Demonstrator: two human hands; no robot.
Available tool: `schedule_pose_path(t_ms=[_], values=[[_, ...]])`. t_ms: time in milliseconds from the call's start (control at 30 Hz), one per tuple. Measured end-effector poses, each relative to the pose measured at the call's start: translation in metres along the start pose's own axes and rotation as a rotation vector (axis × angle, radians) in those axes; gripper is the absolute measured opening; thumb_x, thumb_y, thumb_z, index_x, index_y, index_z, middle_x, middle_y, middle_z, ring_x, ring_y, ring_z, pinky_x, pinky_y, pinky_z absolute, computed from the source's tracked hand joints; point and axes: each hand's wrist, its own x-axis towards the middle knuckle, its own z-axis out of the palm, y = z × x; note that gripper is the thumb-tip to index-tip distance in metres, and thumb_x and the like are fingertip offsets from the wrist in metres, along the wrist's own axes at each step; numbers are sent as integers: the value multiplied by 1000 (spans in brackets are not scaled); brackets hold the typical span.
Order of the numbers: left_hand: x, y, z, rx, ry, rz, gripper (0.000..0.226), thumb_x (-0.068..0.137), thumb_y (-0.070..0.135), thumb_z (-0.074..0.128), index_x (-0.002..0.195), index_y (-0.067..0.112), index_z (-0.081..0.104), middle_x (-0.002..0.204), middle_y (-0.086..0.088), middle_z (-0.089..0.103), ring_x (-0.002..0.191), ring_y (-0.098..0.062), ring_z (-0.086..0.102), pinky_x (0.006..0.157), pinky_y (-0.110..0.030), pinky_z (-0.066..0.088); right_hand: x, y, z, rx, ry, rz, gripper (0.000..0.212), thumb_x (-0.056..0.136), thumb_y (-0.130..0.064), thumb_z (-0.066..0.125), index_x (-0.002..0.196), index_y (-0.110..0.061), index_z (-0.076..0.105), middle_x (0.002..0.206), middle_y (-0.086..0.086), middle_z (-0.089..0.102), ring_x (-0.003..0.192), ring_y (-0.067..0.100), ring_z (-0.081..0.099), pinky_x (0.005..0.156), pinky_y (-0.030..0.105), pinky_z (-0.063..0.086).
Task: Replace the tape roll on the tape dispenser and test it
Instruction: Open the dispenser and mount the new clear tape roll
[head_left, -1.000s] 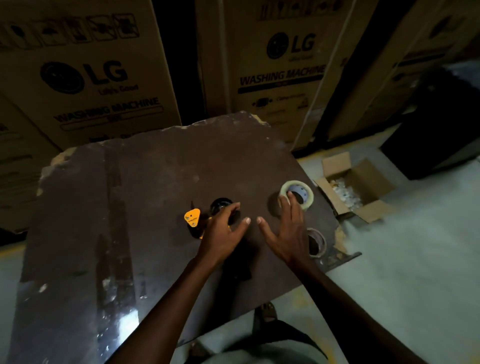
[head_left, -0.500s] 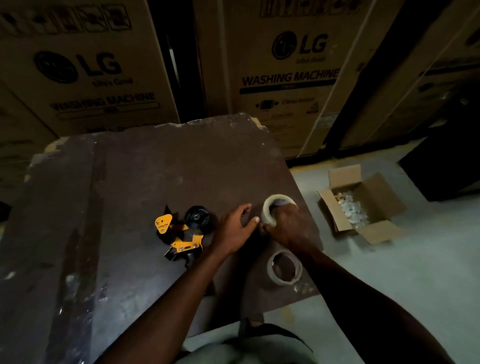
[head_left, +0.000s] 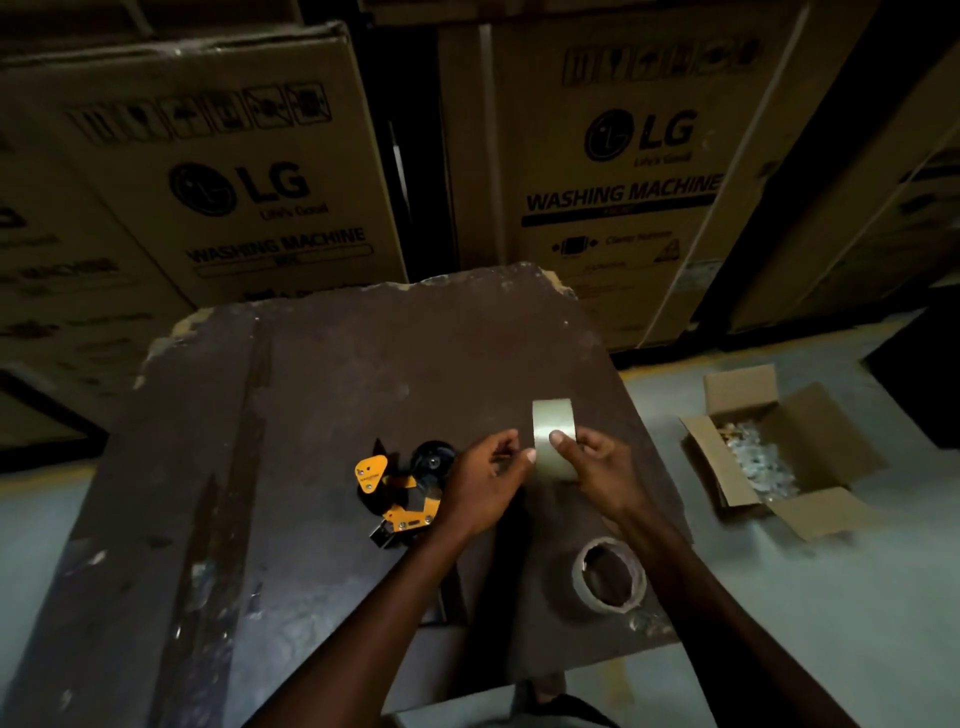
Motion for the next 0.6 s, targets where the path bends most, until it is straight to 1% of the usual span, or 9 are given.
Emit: schedule_pose_path(t_ms=[33,67,133,200,233,367,433,500,600], values=[[-2,7,-5,-30,1,11,38,90,28,69,125,14,63,109,2,71,97,-9,68,84,-18,55,-7,-5,7,46,-21,-5,18,90,-18,72,103,-7,76,98,18,78,84,23,72,76,37,59],[-3,14,-11,-59,6,27,33,90,26,68,121,14,66,104,0,73,93,-11,70,81,-21,57,-13,-10,15,75,-36,-22,15,90,-17,71,102,-9,77,95,14,79,82,19,73,70,31,59],[-6,24,-22,-104,47,46,23,91,24,67,112,14,71,92,2,75,78,-3,70,69,-19,56,-23,-18,28,122,-70,-49,14,90,-16,71,102,-12,77,92,7,80,80,14,74,64,21,55],[-10,32,-36,-182,83,30,19,91,25,67,103,11,74,76,8,71,58,5,60,55,-15,47,-31,-23,40,160,-123,-65,19,89,-16,70,107,-14,75,98,8,80,86,16,75,68,21,56],[-12,35,-43,-218,96,10,20,91,27,68,99,11,74,70,9,69,54,3,57,53,-16,44,-34,-26,47,167,-148,-79,20,89,-14,70,108,-15,75,100,8,80,89,17,76,70,23,57],[-20,46,-70,-347,91,-17,27,89,33,69,88,7,73,75,-10,67,68,-20,56,64,-37,45,-44,-33,69,145,-161,-162,19,88,-5,71,103,-17,76,103,10,79,93,23,75,76,25,60],[-25,51,-82,-366,72,11,24,89,33,69,91,9,74,80,-12,70,72,-22,59,64,-37,49,-46,-36,77,146,-100,-186,15,86,-12,74,101,-14,76,106,17,75,94,28,72,74,29,58],[-32,55,-92,-391,80,34,19,90,29,68,95,11,75,88,-12,75,77,-21,66,69,-38,54,-46,-40,84,181,-79,-161,37,80,-25,80,112,-13,67,116,18,70,100,31,69,79,40,57],[-42,64,-104,-390,85,66,17,93,20,65,105,10,73,99,-14,77,88,-27,72,80,-47,57,-44,-48,93,338,-217,-12,77,72,-40,83,138,-26,45,129,8,64,106,26,69,90,50,57]])
